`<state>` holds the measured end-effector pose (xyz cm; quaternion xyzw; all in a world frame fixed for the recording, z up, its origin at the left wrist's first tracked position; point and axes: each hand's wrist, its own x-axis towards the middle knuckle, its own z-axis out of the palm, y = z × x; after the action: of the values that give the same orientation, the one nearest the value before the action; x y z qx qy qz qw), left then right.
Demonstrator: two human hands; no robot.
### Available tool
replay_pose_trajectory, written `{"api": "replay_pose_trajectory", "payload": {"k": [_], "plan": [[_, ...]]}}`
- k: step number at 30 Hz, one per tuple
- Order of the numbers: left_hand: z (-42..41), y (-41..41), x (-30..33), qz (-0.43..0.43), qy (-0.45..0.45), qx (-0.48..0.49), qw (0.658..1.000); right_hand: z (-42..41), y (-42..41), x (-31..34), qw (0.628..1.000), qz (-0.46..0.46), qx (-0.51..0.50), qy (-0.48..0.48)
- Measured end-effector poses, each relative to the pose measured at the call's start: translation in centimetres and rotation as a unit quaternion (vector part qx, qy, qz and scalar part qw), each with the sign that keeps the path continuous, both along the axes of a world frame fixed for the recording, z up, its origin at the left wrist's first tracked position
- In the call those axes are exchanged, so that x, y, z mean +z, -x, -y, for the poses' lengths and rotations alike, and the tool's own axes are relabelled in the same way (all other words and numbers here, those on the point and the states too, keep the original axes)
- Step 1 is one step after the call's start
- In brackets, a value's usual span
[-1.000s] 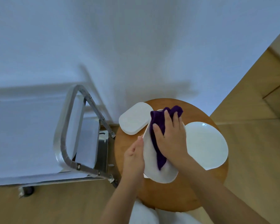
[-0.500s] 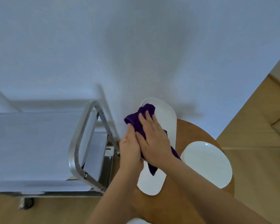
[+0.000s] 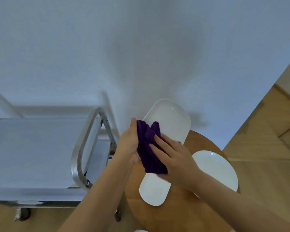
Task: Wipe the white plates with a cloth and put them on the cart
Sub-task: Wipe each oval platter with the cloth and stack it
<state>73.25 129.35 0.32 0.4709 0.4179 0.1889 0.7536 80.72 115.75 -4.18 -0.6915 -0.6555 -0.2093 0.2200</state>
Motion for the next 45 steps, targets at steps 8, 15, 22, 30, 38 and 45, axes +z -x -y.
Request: {"api": "replay_pose_trajectory", "payload": {"k": [8, 15, 22, 30, 38, 45], "plan": [[-2.5, 1.8, 2.1, -0.034, 0.068, -0.120, 0.990, 2.0, -4.6, 0.5, 0.994, 0.098, 0.026, 0.034], [3.5, 1.7, -0.8, 0.092, 0.028, 0.127, 0.987, -0.7, -1.0, 0.1, 0.990, 0.028, -0.138, 0.020], [0.6, 2.7, 0.0, 0.051, 0.038, 0.090, 0.994, -0.8, 1.4, -1.0, 0.993, 0.080, -0.067, -0.049], [-5.4, 3.9, 2.2, 0.000, 0.008, -0.097, 0.995, 2.5, -2.7, -1.1, 0.971, 0.217, 0.100, -0.014], [-3.5, 2.6, 1.1, 0.079, 0.022, 0.071, 0.994, 1.8, -0.5, -0.3, 0.990, 0.139, 0.014, -0.011], [0.0, 3.6, -0.8, -0.010, -0.143, 0.022, 0.989, -0.5, 1.8, -1.1, 0.997, 0.082, -0.013, -0.001]]}}
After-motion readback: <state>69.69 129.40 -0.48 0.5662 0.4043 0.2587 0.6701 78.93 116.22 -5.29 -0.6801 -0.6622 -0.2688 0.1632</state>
